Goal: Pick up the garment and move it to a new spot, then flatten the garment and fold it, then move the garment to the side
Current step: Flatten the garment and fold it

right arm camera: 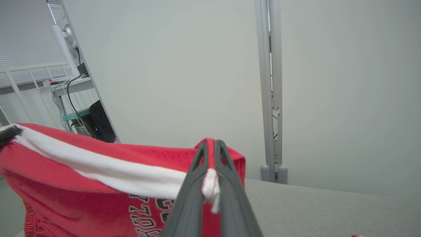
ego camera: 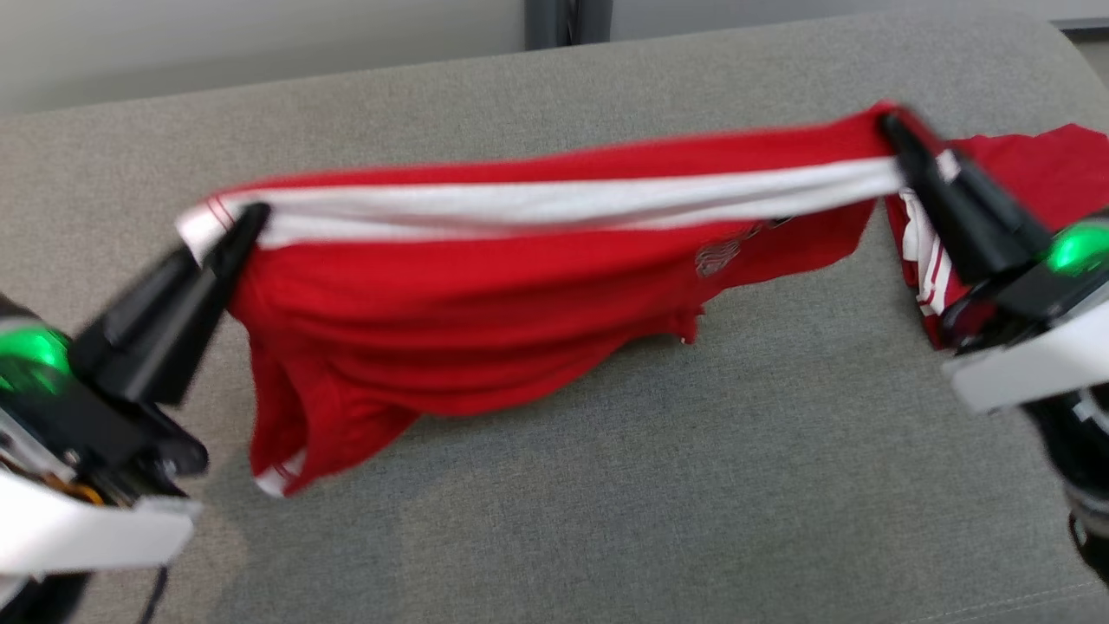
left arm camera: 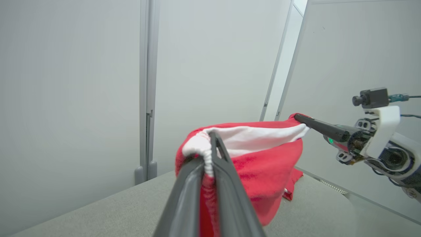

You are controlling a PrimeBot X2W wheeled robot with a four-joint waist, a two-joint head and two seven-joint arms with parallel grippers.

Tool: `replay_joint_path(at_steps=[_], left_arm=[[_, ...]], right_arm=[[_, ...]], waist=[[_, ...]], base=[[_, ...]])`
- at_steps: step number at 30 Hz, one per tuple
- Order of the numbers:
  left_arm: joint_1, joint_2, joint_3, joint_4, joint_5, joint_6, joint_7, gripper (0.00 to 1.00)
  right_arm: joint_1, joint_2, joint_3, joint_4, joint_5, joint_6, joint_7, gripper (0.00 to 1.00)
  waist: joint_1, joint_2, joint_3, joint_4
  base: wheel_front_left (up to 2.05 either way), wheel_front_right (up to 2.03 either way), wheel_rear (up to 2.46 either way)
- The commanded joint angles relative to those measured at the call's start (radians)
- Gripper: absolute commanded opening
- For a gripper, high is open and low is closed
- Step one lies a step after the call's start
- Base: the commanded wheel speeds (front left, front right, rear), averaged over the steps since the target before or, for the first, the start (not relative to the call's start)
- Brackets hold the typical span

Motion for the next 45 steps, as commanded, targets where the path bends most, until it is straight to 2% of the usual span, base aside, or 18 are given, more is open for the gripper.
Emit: replay_joint_path(at_steps=[1,4,6,7,10,13,18,22,27,32,35,38,40,41,43,45], left_arm=[[-0.077,0.007,0.02,0.005,-0.018,0.0,0.003,0.0],[-0.284,0.031,0.032,0.076,-0.045,-0.001,0.028,0.0],[-0.456,0.029,0.019,0.163,-0.043,-0.001,0.034,0.0],[-0.629,0.016,-0.016,0.271,-0.024,-0.002,0.039,0.0],[-0.878,-0.024,-0.097,0.47,0.036,-0.003,0.017,0.0],[-1.092,-0.068,-0.147,0.688,0.108,-0.004,-0.062,0.0],[-1.372,-0.13,-0.19,0.973,0.228,-0.002,-0.279,0.0],[-1.459,-0.151,-0.272,1.113,0.252,-0.003,-0.414,0.0],[-1.362,-0.131,-0.393,1.216,0.179,-0.005,-0.462,0.0],[-1.182,-0.071,-0.462,1.176,0.076,-0.005,-0.477,0.0],[-1.032,-0.036,-0.413,1.077,0.066,-0.005,-0.478,0.0],[-0.851,-0.029,-0.36,0.965,0.075,-0.005,-0.478,0.0],[-0.694,-0.048,-0.321,0.898,0.076,-0.005,-0.479,0.0],[-0.694,-0.048,-0.321,0.898,0.076,-0.005,-0.479,0.0],[-0.536,-0.059,-0.3,0.826,0.101,-0.003,-0.479,0.0],[-0.366,-0.08,-0.282,0.76,0.107,0.019,-0.479,0.0]], right_arm=[[-0.038,0.008,-0.049,-0.019,-0.014,0.0,0.024,0.0],[-0.154,0.062,-0.156,-0.027,-0.056,0.0,0.096,0.0],[-0.265,0.129,-0.2,0.008,-0.074,0.0,0.138,0.0],[-0.402,0.177,-0.238,0.066,-0.119,0.0,0.172,0.0],[-0.607,0.255,-0.266,0.194,-0.203,0.0,0.18,0.0],[-0.817,0.309,-0.311,0.349,-0.278,0.0,0.121,0.0],[-1.099,0.336,-0.382,0.562,-0.326,-0.004,-0.071,0.0],[-1.162,0.343,-0.293,0.705,-0.257,-0.002,-0.161,0.0],[-1.051,0.343,-0.177,0.827,-0.217,0.0,-0.207,0.0],[-0.858,0.343,-0.088,0.851,-0.152,0.0,-0.237,0.0],[-0.714,0.328,-0.05,0.793,-0.109,0.0,-0.244,0.0],[-0.537,0.289,-0.028,0.695,-0.059,0.0,-0.253,0.0],[-0.388,0.265,-0.024,0.616,-0.015,0.0,-0.26,0.0],[-0.388,0.265,-0.024,0.616,-0.015,0.0,-0.26,0.0],[-0.234,0.24,-0.026,0.524,0.018,0.0,-0.254,0.0],[-0.076,0.223,-0.039,0.431,0.041,0.0,-0.24,0.0]], waist=[[0.0,0.0,0.053,-0.005],[0.0,0.0,0.129,-0.001],[0.0,0.0,0.183,0.005],[0.0,0.0,0.24,0.013],[0.0,0.0,0.31,0.026],[0.0,0.0,0.353,0.028],[0.0,0.0,0.439,0.017],[0.0,0.0,0.482,0.012],[0.0,0.0,0.502,0.017],[0.0,0.0,0.488,0.022],[0.0,0.0,0.461,0.032],[0.0,0.0,0.403,0.047],[0.0,0.0,0.323,0.058],[0.0,0.0,0.323,0.058],[0.0,0.0,0.244,0.063],[0.0,0.0,0.166,0.061]], base=[[0.0,0.0,0.0],[0.0,0.0,0.0],[0.0,0.0,0.0],[0.0,0.0,0.0],[0.0,0.0,0.0],[0.0,0.0,0.0],[0.0,0.0,0.0],[0.0,0.0,0.0],[0.0,0.0,0.0],[0.0,0.0,0.0],[0.0,0.0,0.0],[0.0,0.0,0.0],[0.0,0.0,0.0],[0.0,0.0,0.0],[0.0,0.0,0.0],[0.0,0.0,0.0]])
